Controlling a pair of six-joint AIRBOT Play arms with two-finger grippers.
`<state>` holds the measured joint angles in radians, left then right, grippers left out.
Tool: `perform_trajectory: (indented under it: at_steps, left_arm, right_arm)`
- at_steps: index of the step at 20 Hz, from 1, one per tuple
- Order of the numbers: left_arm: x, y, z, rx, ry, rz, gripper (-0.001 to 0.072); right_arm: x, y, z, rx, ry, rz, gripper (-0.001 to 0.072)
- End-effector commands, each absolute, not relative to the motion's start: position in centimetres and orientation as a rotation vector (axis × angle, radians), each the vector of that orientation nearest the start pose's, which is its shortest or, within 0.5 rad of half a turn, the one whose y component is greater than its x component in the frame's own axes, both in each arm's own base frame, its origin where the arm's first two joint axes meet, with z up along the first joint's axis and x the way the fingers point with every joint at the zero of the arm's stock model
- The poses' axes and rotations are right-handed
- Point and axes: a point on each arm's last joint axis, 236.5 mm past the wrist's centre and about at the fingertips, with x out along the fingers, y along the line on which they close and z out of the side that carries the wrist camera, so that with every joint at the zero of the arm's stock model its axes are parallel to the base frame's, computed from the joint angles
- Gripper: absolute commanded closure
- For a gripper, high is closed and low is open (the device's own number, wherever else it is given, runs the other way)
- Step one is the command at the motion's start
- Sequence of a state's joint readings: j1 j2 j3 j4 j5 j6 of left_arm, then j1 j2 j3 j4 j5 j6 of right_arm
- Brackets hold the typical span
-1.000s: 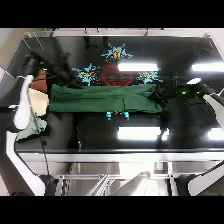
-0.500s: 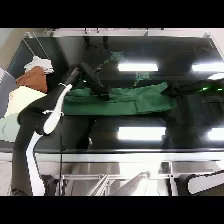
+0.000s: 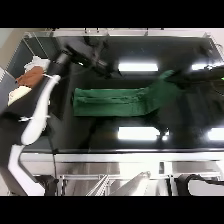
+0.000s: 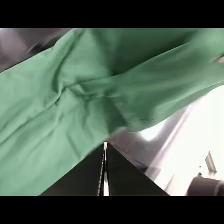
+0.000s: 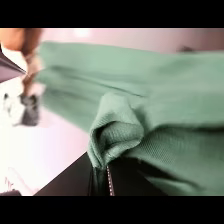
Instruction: Fold the shirts.
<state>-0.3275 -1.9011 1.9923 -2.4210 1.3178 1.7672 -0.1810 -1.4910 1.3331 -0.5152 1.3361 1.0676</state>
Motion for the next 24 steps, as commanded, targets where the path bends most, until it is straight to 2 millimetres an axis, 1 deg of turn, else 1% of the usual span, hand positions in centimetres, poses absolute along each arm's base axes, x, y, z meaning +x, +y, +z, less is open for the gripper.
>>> perform_trajectory:
  at_steps: [1,2,3,4,6,7,8,9,10,11,12,13,14,15,16,17,18,19,21,22,23,24]
  left_arm:
    - [44.0,-27.3,14.4,-0.353,1.119,-0.973,0.0682]
    - [43.7,-25.7,15.0,-0.359,1.114,-0.955,0.0682]
    - [43.5,-24.3,15.2,-0.356,1.1,-0.941,0.0682]
    - [43.2,-23.1,15.2,-0.356,1.095,-0.928,0.0682]
    - [42.3,-21.0,14.5,-0.358,1.102,-0.91,0.0682]
    - [42.0,-20.1,14.0,-0.359,1.105,-0.901,0.0682]
    - [41.6,-19.3,13.5,-0.369,1.115,-0.889,0.0682]
    - [41.1,-18.6,12.9,-0.378,1.122,-0.88,0.0682]
    - [40.7,-18.0,12.3,-0.385,1.132,-0.871,0.0682]
    - [40.3,-17.4,11.8,-0.39,1.138,-0.865,0.0682]
    - [40.0,-17.0,11.4,-0.396,1.14,-0.858,0.0682]
    - [40.0,-16.5,11.0,-0.404,1.134,-0.85,0.0682]
    - [40.2,-16.1,10.8,-0.406,1.123,-0.837,0.0682]
    - [40.3,-15.7,10.6,-0.408,1.115,-0.828,0.0682]
    - [40.5,-15.3,10.6,-0.411,1.111,-0.819,0.0682]
    - [40.6,-15.0,10.6,-0.415,1.109,-0.812,0.0682]
    - [40.6,-14.7,10.6,-0.419,1.109,-0.808,0.0682]
    - [40.5,-14.4,10.6,-0.423,1.115,-0.807,0.0682]
    - [39.9,-13.4,10.5,-0.429,1.138,-0.814,0.0682]
    - [39.6,-12.8,10.5,-0.438,1.149,-0.811,0.0682]
    - [39.6,-12.0,10.5,-0.45,1.153,-0.803,0.0682]
    - [39.6,-11.3,10.5,-0.46,1.152,-0.79,0.0682]
  right_arm:
    - [43.3,25.0,10.3,0.555,0.983,0.887,0.0688]
    - [42.8,29.1,9.5,0.534,1.008,0.924,0.0688]
    - [42.2,33.1,7.9,0.487,1.053,0.954,0.0688]
    - [41.5,36.7,5.8,0.437,1.118,0.969,0.0688]
    - [40.2,42.3,1.4,0.345,1.234,0.985,0.0688]
    - [39.4,44.8,-0.4,0.317,1.276,1.003,0.0688]
    - [38.7,46.8,-1.8,0.297,1.294,1.036,0.0686]
    - [37.6,48.5,-2.8,0.284,1.32,1.079,0.0498]
    - [36.5,49.3,-3.4,0.26,1.351,1.113,0.0323]
    - [35.7,49.1,-3.4,0.241,1.383,1.136,0.0324]
    - [34.9,48.3,-2.8,0.244,1.434,1.138,0.0324]
    - [34.2,47.2,-1.1,0.244,1.468,1.165,0.0329]
    - [33.6,46.2,1.0,0.234,1.475,1.2,0.0347]
    - [33.5,45.0,3.3,0.214,1.455,1.214,0.0348]
    - [34.3,43.6,5.3,0.188,1.412,1.199,0.0348]
    - [35.7,41.4,6.8,0.142,1.363,1.145,0.0348]
    - [37.4,38.5,7.5,0.095,1.339,1.057,0.0347]
    - [39.3,34.5,7.7,0.04,1.33,0.942,0.0346]
    - [42.2,26.0,6.9,0.03,1.366,0.698,0.0346]
    - [42.9,22.7,6.2,0.074,1.392,0.617,0.0346]
    - [43.5,19.8,5.1,0.142,1.417,0.556,0.0341]
    - [44.0,17.8,3.7,0.214,1.438,0.505,0.0221]
